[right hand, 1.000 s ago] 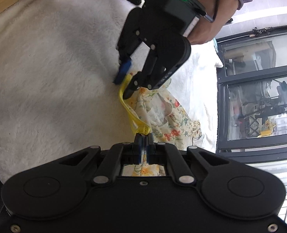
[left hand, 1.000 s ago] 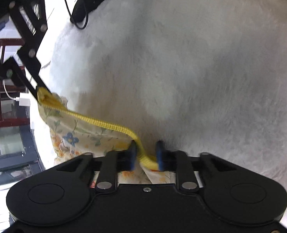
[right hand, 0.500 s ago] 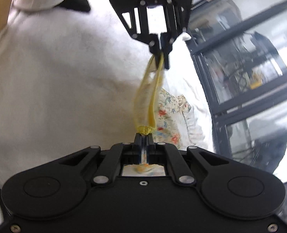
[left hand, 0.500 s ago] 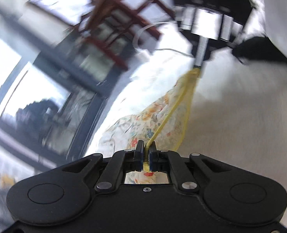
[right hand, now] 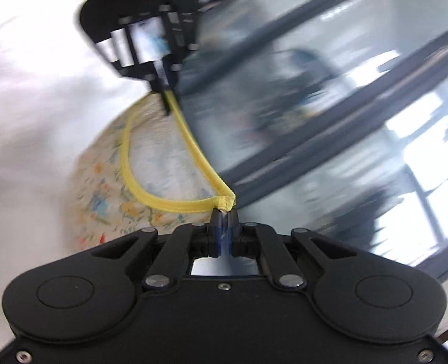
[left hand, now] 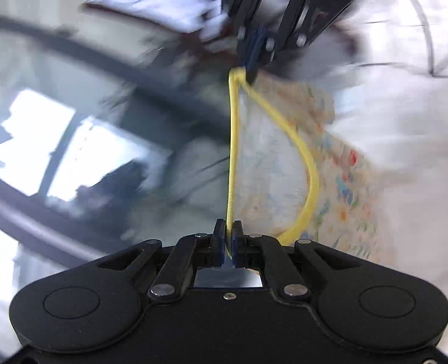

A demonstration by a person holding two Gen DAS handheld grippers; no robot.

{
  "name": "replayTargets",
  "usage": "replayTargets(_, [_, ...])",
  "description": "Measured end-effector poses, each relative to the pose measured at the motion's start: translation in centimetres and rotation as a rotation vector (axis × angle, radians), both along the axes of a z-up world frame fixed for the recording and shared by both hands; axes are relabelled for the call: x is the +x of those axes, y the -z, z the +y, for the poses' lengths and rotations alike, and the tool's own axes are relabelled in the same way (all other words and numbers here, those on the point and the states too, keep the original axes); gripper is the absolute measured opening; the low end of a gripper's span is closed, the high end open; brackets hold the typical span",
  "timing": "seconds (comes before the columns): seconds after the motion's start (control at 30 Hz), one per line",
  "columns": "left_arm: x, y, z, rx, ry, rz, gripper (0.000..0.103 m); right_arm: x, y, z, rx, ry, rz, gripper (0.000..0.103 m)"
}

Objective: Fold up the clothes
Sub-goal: 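Lift the garment by its trim with both tools and shake it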

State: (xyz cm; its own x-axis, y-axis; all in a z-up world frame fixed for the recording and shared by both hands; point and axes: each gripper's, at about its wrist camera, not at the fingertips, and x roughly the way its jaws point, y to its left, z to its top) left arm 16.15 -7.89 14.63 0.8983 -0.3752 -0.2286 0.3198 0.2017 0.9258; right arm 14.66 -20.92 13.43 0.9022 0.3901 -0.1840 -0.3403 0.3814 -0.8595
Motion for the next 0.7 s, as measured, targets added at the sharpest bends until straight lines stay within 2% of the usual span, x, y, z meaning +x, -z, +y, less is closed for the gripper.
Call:
replayTargets(0.03, [0.3, -2.1, -0.2, 0.002, -0.008, -0.043, 0.004, 1.3, -3.0, 0.1, -0.003, 0.008, -0.066, 0.004])
replayTargets(0.07, [-0.1, -6.3, -0.5, -0.007, -0.008, -0.122, 0.004, 2.0, -5.9, 0.1, -0.005, 0.019, -0.131, 0.004])
replayTargets(0.17, [-3.1, -12.9, -0.4, -0.046, 0.005, -0.263, 0.004, 2.0, -13.6, -0.2, -0.017, 0.027, -0.297, 0.004])
replayTargets(0.23, [-5.1, -14.4, -0.6, -0.048, 0.025, -0.293, 0.004, 0.4, -16.4, -0.6, -0.018, 0.012, -0.337, 0.004])
replayTargets(0.33, [-8.6, -13.2, -0.5, -0.030, 0.045, -0.314, 0.004, -3.0, -18.1, -1.3, -0.073, -0.019, -0.364, 0.004])
replayTargets(0.43, [-11.6, -7.9, -0.2, -0.013, 0.061, -0.259, 0.004, -6.8, -15.3, -1.6, -0.127, -0.060, -0.308, 0.004])
replayTargets(0.5, [-13.8, -1.0, -0.5, -0.001, 0.069, -0.177, 0.004, -9.1, -11.4, -1.7, -0.151, -0.095, -0.225, 0.004])
replayTargets(0.53, [-14.8, 1.3, -0.1, -0.004, 0.068, -0.145, 0.004, -10.5, -7.6, -1.6, -0.168, -0.121, -0.161, 0.004])
replayTargets(0.57, [-16.3, 5.9, 0.1, -0.055, 0.053, -0.069, 0.004, -11.6, -4.0, -1.5, -0.183, -0.143, -0.100, 0.004])
replayTargets(0.6, [-17.1, 9.3, 0.2, -0.086, 0.033, -0.006, 0.004, -12.2, -0.5, -1.2, -0.188, -0.154, -0.047, 0.004])
replayTargets(0.63, [-17.3, 11.4, 0.2, -0.094, 0.019, 0.032, 0.004, -12.6, 3.0, -0.6, -0.184, -0.162, 0.010, 0.004])
replayTargets(0.7, [-18.9, 18.4, 0.1, -0.097, -0.008, 0.130, 0.004, -14.9, 10.5, 0.3, -0.177, -0.174, 0.132, 0.004])
